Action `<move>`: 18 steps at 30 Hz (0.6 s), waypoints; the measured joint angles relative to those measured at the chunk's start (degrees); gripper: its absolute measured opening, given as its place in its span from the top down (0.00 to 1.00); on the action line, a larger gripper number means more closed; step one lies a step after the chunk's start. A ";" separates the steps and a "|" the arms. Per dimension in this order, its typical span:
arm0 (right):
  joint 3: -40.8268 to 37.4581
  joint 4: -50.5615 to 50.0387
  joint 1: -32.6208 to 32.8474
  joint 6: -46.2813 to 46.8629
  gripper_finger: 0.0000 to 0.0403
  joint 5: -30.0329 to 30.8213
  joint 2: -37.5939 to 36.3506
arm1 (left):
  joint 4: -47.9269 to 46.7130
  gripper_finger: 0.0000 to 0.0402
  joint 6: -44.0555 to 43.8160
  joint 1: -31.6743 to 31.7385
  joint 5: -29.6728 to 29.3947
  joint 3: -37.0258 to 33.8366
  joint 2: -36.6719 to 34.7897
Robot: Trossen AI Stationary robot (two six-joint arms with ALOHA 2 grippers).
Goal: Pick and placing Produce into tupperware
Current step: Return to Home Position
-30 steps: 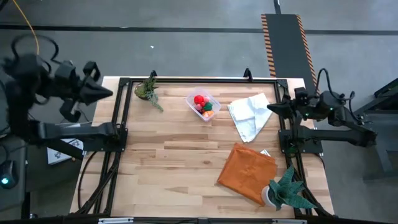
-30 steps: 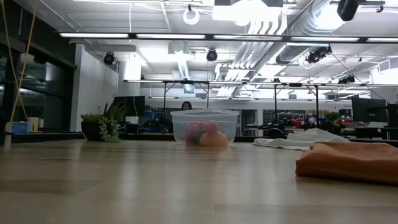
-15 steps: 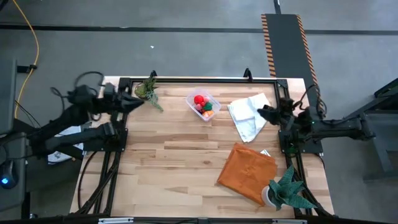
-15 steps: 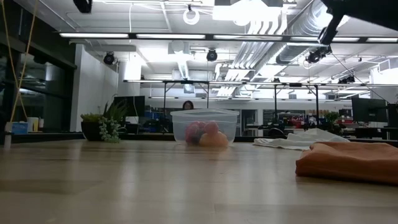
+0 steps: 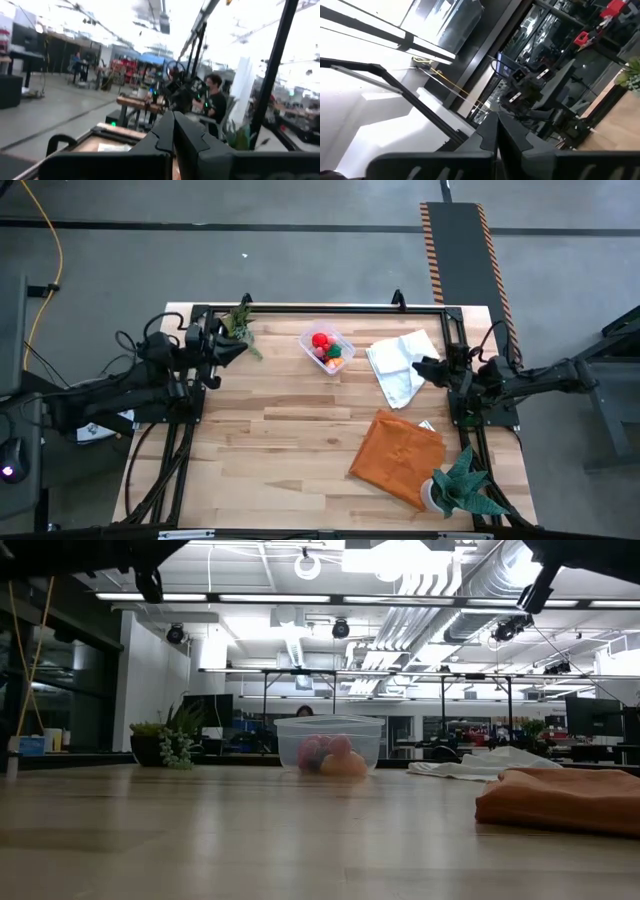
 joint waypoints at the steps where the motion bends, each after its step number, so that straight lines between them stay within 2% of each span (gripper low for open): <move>1: 0.00 0.00 0.24 0.43 1.00 0.36 0.00 | 2.82 1.00 -0.38 0.02 -0.43 -1.39 0.00; 4: 0.00 -0.01 0.80 0.80 1.00 0.37 0.00 | 7.99 1.00 -1.55 0.02 -0.66 -4.81 -0.12; 11: 0.00 -1.73 1.46 0.92 1.00 0.22 -0.04 | 9.14 1.00 -1.89 -0.02 -0.57 -9.01 -0.44; 18: 0.00 -3.23 1.48 1.37 1.00 -0.02 -0.09 | 19.58 1.00 -1.59 -0.02 -0.43 -14.32 -0.40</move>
